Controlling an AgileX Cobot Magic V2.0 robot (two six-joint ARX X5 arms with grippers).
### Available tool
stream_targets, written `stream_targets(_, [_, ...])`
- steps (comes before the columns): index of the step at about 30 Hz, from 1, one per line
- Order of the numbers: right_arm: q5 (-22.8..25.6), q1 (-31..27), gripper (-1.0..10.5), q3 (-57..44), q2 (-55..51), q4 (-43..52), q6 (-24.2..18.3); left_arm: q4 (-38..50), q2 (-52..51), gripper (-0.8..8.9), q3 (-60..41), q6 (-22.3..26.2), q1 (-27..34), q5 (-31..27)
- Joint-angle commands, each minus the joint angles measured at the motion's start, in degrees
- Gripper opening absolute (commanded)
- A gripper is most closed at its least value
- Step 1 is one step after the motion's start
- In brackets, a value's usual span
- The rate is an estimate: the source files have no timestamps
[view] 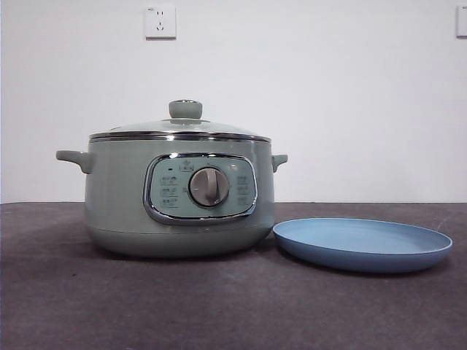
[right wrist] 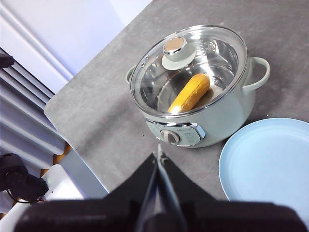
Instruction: Take the corn out from the steamer,put the corn on the plate,close the lid
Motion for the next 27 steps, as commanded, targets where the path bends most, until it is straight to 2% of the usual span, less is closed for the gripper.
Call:
stream_targets(1, [0.0,0.1,0.8,0.2,-0.1,0.5,-0.6,0.0,0.2,0.84,0.1,1.1,0.1,0.0])
stream_targets(2, [0.0,0.1,1.5,0.2,-0.2,0.5,-0.5,0.0,0.2,1.71,0.1,1.0,0.1,0.0])
stream_targets(4, [0.0,0.1,3.5,0.2,-0.2,0.5,0.1,0.0,0.2,4.25,0.1,0.9,0.1,0.0])
stream_targets(5, [0.0,0.1,4.4,0.2,-0.2,0.5,0.3,0.0,0.2,5.11,0.1,0.9,0.1,0.0])
stream_targets(6, [0.0,0.1,5.3,0.2,-0.2,0.5,0.5,0.1,0.2,5.44,0.1,0.9,0.1,0.0])
stream_targets(7, [0.0,0.1,5.7,0.2,-0.2,0.5,0.5,0.2,0.2,5.41,0.1,0.9,0.1,0.0])
stream_targets(14, [0.0,0.1,5.7,0.2,-0.2,0.5,0.9,5.2,1.6,5.4,0.1,0.8,0.1,0.0])
stream_targets(17, [0.0,0.1,5.7,0.2,-0.2,0.5,0.9,7.7,4.2,5.4,0.2,-0.6,-0.5,0.1])
stream_targets(23, [0.2,0.1,5.7,0.2,-0.1,0.5,0.9,14.9,11.0,5.39,1.1,-0.6,-4.8,-0.4])
stream_targets(27, [0.4,0.1,5.7,0.2,-0.1,0.5,0.9,19.8,15.9,5.39,3.0,-0.7,-8.5,-4.2])
